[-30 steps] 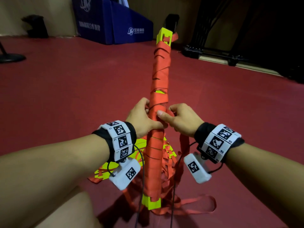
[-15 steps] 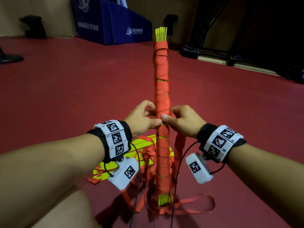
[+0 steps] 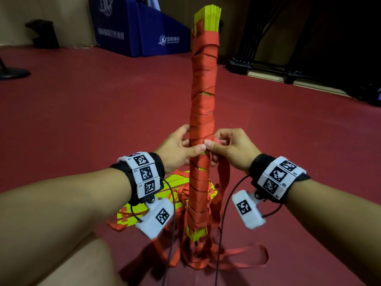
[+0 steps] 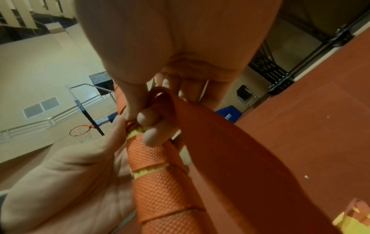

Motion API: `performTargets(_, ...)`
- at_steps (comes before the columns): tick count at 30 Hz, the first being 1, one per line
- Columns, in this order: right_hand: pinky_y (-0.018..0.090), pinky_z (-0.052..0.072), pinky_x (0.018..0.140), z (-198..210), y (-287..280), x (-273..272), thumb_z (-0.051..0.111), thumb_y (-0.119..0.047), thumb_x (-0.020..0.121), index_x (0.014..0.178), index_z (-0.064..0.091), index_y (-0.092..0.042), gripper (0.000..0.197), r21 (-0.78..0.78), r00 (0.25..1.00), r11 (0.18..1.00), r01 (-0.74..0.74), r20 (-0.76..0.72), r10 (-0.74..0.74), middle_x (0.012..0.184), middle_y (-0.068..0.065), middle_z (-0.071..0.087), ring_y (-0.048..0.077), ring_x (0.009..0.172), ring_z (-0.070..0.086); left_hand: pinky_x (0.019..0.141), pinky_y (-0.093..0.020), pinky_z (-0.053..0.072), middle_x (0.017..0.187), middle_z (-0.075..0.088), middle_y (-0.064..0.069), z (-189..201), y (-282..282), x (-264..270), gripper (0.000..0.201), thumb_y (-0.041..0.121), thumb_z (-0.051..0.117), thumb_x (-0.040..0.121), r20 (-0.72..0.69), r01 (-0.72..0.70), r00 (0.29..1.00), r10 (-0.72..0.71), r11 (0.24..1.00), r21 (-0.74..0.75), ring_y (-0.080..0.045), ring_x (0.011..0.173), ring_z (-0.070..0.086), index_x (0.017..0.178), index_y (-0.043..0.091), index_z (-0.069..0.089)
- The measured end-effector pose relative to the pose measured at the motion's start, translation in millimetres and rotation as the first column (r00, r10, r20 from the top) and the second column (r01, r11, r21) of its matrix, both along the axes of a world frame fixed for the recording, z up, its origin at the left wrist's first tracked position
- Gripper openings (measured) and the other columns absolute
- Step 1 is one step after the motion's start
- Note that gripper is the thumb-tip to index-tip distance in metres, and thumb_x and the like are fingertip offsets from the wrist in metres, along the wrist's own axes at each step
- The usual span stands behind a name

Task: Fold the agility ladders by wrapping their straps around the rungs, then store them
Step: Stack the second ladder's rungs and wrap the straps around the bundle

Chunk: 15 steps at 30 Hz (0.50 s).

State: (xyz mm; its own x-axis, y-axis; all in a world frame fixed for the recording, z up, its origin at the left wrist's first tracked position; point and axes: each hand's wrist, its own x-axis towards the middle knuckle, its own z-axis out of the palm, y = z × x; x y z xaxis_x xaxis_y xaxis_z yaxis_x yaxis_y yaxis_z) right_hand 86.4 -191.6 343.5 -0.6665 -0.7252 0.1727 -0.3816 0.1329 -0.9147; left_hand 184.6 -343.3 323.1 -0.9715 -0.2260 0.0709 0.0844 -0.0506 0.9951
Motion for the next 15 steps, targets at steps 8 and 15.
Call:
performTargets(8, 0.023, 0.043, 0.054, 1.0, 0.1, 1.4, 0.066, -0.040, 0.093, 0.069, 0.056, -0.018, 0.034, 0.192, 0.957, 0.973, 0.130, -0.282, -0.072, 0.054, 0.005, 0.067, 0.013, 0.047, 0.064, 0.085, -0.062, 0.057, 0.106, 0.072, -0.003, -6.4, -5.4, -5.1, 0.047, 0.001, 0.079, 0.081, -0.005, -0.137, 0.991, 0.137, 0.990, -0.024, -0.025, 0.097, 0.071, 0.113, 0.025, 0.056)
performTargets(15, 0.022, 0.047, 0.052, 3.9, -7.0, 7.1, 0.055, -0.023, 0.100, 0.082, 0.064, -0.013, 0.023, 0.256, 0.949, 0.950, 0.178, -0.301, -0.096, 0.068, -0.001, 0.074, 0.013, 0.056, 0.070, 0.067, -0.025, 0.057, 0.080, 0.076, 0.002, -8.5, -9.3, -11.4, 0.037, 0.003, 0.091, 0.064, -0.099, -0.290, 0.955, 0.279, 0.950, -0.114, -0.008, 0.069, 0.071, 0.092, 0.016, 0.071)
